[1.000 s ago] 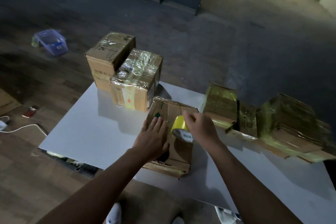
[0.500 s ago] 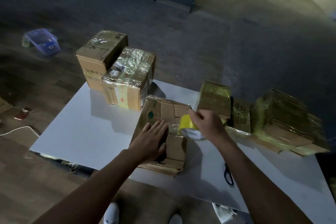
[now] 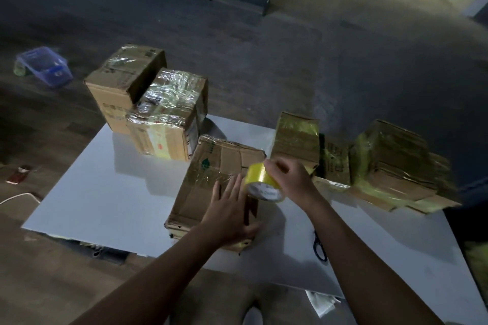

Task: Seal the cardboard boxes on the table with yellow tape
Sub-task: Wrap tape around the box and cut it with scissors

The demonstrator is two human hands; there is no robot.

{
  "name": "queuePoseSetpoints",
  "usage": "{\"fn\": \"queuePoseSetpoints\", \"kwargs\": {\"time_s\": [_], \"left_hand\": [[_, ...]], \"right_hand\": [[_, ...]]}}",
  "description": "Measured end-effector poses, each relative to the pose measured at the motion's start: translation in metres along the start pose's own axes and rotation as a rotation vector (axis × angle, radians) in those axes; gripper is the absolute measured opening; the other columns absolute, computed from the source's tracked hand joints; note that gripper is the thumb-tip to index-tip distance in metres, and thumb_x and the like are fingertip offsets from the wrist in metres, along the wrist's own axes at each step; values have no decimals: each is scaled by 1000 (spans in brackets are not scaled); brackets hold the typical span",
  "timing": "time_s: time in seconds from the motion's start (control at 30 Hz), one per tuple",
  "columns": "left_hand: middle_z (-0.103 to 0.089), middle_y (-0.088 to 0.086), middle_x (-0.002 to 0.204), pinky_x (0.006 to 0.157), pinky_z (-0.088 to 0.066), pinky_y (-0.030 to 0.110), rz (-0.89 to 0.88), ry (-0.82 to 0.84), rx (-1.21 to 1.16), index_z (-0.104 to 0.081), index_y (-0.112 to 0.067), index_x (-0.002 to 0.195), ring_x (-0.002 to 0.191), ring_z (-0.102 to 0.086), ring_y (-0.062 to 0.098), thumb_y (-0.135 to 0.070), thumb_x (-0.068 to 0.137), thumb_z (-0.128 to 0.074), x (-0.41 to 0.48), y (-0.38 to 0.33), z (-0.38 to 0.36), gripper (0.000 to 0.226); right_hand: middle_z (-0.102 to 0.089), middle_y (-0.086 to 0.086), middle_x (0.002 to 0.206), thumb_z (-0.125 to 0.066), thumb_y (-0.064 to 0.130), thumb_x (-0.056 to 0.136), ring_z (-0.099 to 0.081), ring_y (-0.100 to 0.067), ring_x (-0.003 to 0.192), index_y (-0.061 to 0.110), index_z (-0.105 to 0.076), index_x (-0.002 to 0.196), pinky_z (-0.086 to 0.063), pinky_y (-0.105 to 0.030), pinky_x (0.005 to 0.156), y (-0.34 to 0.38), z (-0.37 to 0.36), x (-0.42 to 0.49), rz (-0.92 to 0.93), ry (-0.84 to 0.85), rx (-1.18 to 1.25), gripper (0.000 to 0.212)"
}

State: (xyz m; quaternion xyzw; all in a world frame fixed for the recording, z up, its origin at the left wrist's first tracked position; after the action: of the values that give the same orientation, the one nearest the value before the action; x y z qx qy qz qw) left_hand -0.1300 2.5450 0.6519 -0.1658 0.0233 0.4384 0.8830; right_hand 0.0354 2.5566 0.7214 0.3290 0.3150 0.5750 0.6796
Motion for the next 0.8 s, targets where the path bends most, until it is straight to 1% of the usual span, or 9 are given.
{"fn": "queuePoseSetpoints", "kwargs": {"time_s": [0.07, 0.17, 0.3, 0.4, 0.5, 0.57, 0.63, 0.7, 0.8], "left_hand": [[5, 8, 163, 118, 8, 53, 10, -7, -14, -1, -17, 155, 147, 17, 21, -71, 78, -31, 0, 2, -2, 98], [5, 8, 163, 118, 5, 54, 17, -24, -12, -4, -15, 155, 148, 17, 21, -70, 73, -19, 0, 3, -5, 100], [14, 11, 161, 119, 6, 52, 50, 14, 35, 5, -8, 154, 147, 18, 21, -69, 72, -10, 0, 1, -5, 103], [19, 12, 159, 118, 5, 55, 67, 53, 61, 11, -6, 152, 147, 20, 23, -69, 71, -7, 2, 0, -6, 104], [20, 15, 159, 117, 2, 59, 109, 98, 81, 12, -4, 152, 146, 21, 26, -69, 79, -16, 3, -6, -5, 101], [19, 17, 158, 116, 1, 60, 145, 131, 89, 11, -2, 151, 147, 19, 29, -62, 89, -32, 5, -12, 0, 97], [18, 19, 158, 115, -1, 62, 193, 154, 96, 10, 0, 151, 147, 17, 31, -57, 92, -39, 8, -19, 4, 95], [17, 22, 157, 114, -6, 63, 251, 167, 92, 9, 3, 150, 147, 14, 35, -48, 97, -41, 13, -28, 6, 88], [14, 26, 157, 113, -12, 64, 348, 130, 77, 8, 5, 149, 146, 12, 40, -18, 103, -35, 17, -39, 2, 67]], "right_hand": [[-41, 4, 55, -57, 30, 96, -39, -3, 54, 15, -47, 58, -29, -25, 55, -8, 1, -4, -22, 8, 95, 42], [-30, 6, 56, -54, 26, 97, -30, -3, 52, 20, -34, 56, -23, -26, 52, -10, -2, -8, -12, 20, 46, 47], [-34, 7, 55, -55, 23, 95, -31, -1, 51, 19, -40, 54, -26, -24, 51, -24, 16, -11, -38, -48, 5, 44], [-37, 2, 53, -55, 21, 96, -32, -2, 50, 13, -47, 56, -28, -22, 49, -48, 25, -19, -53, -15, -26, 41], [-38, -1, 52, -55, 21, 95, -36, -7, 52, 16, -42, 53, -30, -28, 52, -63, 15, -18, -41, 25, -111, 44], [-38, -3, 53, -55, 19, 95, -37, -11, 54, 21, -35, 51, -30, -30, 54, -63, 7, -13, -30, 56, -147, 48], [-42, -7, 55, -54, 19, 96, -40, -13, 56, 22, -32, 50, -31, -30, 56, -58, 1, -11, -15, 73, -185, 50], [-44, -6, 57, -51, 23, 97, -42, -14, 58, 22, -34, 52, -30, -29, 55, -55, -2, -10, -16, 92, -205, 48], [-39, 3, 54, -46, 25, 100, -40, -12, 56, 23, -35, 56, -28, -28, 55, -56, -5, -13, -32, 120, -201, 45]]}}
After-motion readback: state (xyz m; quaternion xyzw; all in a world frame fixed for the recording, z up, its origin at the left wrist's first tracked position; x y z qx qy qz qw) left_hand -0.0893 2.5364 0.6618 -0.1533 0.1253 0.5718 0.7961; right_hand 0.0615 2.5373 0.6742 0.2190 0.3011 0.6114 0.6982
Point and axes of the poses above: each hand's wrist, its own x-axis towards the middle knuckle, its own z-axis out of the back of the hand, y = z × x, the point moved 3 cm from there along x, towards the middle knuckle
